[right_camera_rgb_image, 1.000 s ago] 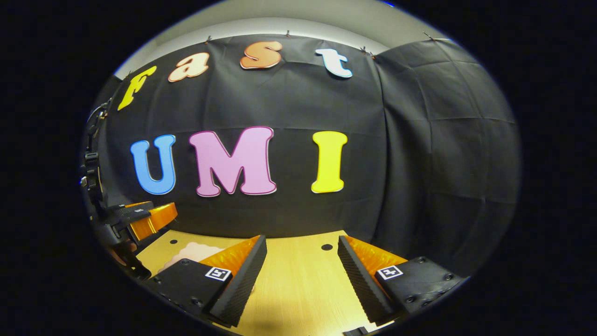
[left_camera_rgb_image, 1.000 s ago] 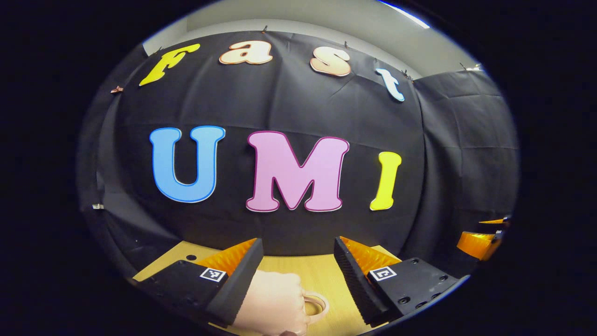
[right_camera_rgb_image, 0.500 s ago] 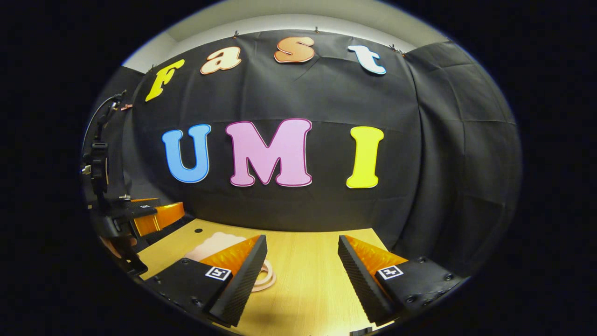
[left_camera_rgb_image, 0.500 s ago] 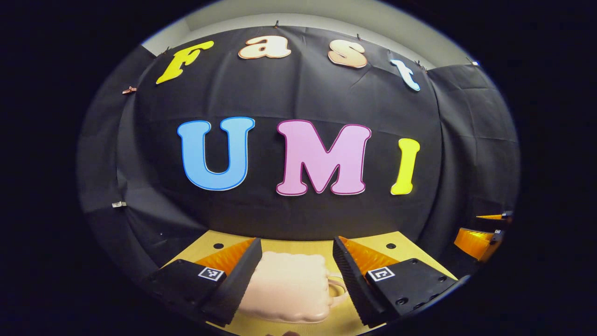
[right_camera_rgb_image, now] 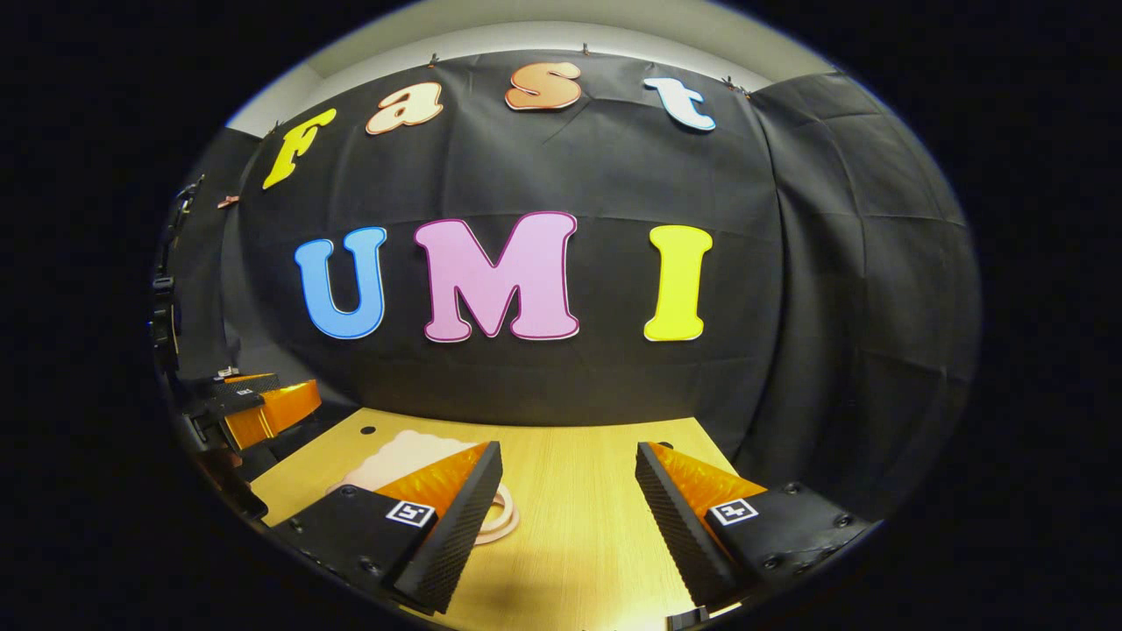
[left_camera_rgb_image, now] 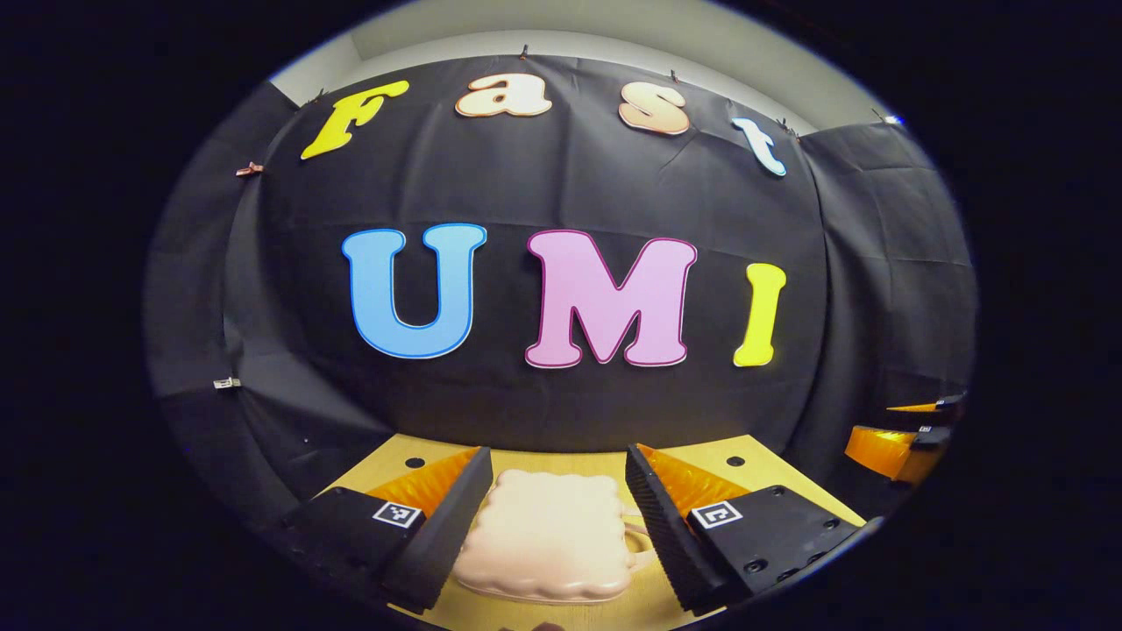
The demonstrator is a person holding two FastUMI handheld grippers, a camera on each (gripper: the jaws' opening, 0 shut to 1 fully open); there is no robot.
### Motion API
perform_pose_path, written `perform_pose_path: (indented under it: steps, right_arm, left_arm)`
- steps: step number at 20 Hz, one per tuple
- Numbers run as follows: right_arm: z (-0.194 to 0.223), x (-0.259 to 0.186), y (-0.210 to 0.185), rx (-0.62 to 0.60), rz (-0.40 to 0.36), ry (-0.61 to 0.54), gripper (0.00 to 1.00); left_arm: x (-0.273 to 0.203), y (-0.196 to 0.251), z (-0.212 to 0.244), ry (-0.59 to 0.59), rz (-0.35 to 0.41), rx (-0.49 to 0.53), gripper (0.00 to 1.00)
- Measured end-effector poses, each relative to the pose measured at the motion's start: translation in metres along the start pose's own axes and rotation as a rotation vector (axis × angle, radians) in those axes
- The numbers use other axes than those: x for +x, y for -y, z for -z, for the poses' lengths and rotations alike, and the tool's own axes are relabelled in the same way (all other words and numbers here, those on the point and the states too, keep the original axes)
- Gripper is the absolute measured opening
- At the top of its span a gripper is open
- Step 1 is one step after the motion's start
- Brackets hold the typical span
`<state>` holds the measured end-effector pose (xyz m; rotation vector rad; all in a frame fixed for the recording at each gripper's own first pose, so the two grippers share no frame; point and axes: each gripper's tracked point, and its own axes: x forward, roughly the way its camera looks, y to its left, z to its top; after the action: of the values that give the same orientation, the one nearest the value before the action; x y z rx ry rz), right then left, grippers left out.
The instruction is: First open the suitcase, pack the skin care products into it, and then close the suitcase.
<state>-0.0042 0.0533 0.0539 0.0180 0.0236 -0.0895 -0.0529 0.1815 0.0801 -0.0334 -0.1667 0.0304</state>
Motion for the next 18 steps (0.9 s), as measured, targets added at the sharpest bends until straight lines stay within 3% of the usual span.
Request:
perform_pose_path:
  steps: [8, 15, 18]
  right_arm:
    - [-0.003, -0.010, 0.011, 0.008, 0.046, 0.016, 0.97]
    - [-0.001, -0.012, -0.008, -0.004, 0.001, 0.010, 0.97]
    - [0.003, -0.014, -0.016, -0.025, -0.022, 0.007, 0.97]
  left_arm:
    - [0.000, -0.003, -0.008, 0.037, -0.004, 0.033, 0.96]
    - [-0.007, 0.004, 0.024, -0.036, 0.041, 0.076, 0.96]
    - [-0.017, 0.007, 0.018, -0.014, 0.056, 0.091, 0.96]
